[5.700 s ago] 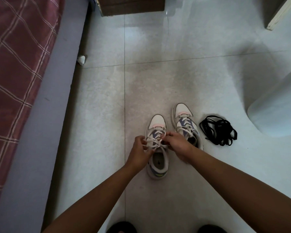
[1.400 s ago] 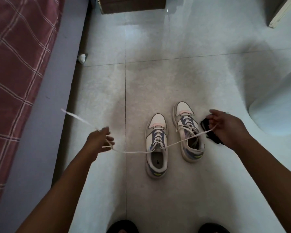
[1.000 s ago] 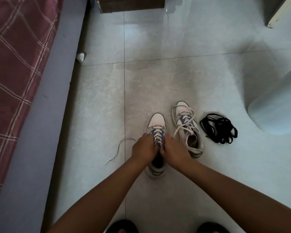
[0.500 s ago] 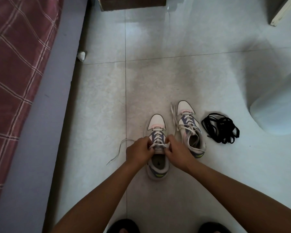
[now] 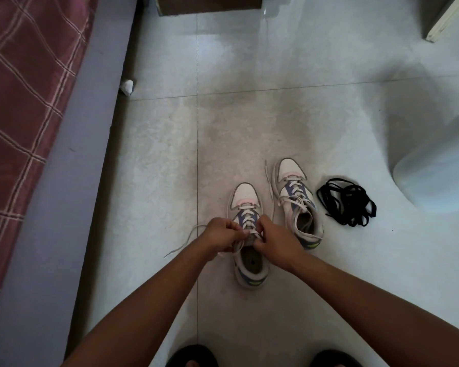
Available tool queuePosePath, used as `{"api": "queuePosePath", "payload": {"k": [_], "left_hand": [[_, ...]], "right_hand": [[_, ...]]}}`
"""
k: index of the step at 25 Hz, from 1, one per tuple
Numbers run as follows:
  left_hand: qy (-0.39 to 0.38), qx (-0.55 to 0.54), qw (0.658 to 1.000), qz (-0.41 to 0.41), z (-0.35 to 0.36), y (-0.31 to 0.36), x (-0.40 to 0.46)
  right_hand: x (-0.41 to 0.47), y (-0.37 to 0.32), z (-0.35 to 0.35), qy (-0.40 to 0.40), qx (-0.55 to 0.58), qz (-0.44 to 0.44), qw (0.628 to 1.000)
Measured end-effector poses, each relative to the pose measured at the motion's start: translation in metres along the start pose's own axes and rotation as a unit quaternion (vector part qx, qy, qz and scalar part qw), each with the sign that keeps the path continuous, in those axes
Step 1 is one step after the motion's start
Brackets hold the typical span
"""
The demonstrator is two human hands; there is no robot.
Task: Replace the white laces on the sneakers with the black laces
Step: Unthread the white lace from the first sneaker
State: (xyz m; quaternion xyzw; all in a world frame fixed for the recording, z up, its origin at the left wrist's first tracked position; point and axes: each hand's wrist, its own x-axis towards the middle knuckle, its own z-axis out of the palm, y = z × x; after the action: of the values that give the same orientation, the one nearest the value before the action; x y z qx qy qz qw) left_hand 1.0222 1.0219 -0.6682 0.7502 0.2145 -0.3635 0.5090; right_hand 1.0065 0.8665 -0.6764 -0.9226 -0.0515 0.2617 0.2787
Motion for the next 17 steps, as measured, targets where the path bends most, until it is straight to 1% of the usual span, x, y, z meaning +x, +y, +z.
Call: {"api": "queuePosePath", "payload": {"k": [2,4,5,6,7,8,9,10,11,12,13,14,15,16,17], "left_hand": [[0.014,0.052,0.998,0.021,-0.001,0.005,-0.001],[0.028,0.044,0.999,0.008,-0.003,0.012,0.001],[0.039,0.068,0.997,0.018,-0.003,0.016,0.002],[0.053,0.157,0.984,0.059,-0.004,0.021,0.003],[0.071,0.280,0.950,0.120,-0.002,0.024,0.003],[0.083,0.373,0.907,0.179,0.001,0.023,0.002],[0.091,0.437,0.863,0.237,0.005,0.019,0.001],[0.116,0.458,0.842,0.258,0.005,0.014,0.004],[0.148,0.492,0.814,0.270,0.003,0.010,0.007],[0.209,0.393,0.869,0.217,-0.008,0.018,0.017],[0.229,0.352,0.893,0.163,-0.014,0.017,0.022],[0.214,0.270,0.935,0.078,-0.017,0.017,0.021],[0.166,0.144,0.976,-0.001,-0.020,0.018,0.019],[0.112,-0.068,0.989,-0.061,-0.027,0.021,0.021],[0.083,-0.236,0.964,-0.092,-0.032,0.022,0.021]], "right_hand": [[0.001,-0.002,-0.002,-0.012,-0.002,0.004,1.000],[-0.001,-0.004,-0.002,-0.023,-0.001,-0.001,1.000],[-0.001,-0.005,0.000,-0.030,-0.003,-0.006,1.000],[-0.003,-0.005,0.002,-0.037,-0.009,-0.012,0.999],[-0.004,-0.005,0.004,-0.045,-0.020,-0.015,0.999],[-0.004,-0.003,0.004,-0.050,-0.029,-0.014,0.998],[-0.005,-0.001,0.004,-0.051,-0.025,-0.008,0.998],[-0.006,0.000,0.004,-0.048,-0.005,0.004,0.999],[-0.006,0.002,0.004,-0.042,0.024,0.018,0.999],[-0.007,0.003,0.005,-0.033,0.049,0.031,0.998],[-0.007,0.005,0.005,-0.025,0.062,0.039,0.997],[-0.006,0.007,0.006,-0.018,0.061,0.044,0.997],[-0.007,0.009,0.006,-0.015,0.055,0.046,0.997],[-0.007,0.011,0.006,-0.008,0.055,0.046,0.997],[-0.008,0.013,0.005,-0.001,0.064,0.048,0.997]]}}
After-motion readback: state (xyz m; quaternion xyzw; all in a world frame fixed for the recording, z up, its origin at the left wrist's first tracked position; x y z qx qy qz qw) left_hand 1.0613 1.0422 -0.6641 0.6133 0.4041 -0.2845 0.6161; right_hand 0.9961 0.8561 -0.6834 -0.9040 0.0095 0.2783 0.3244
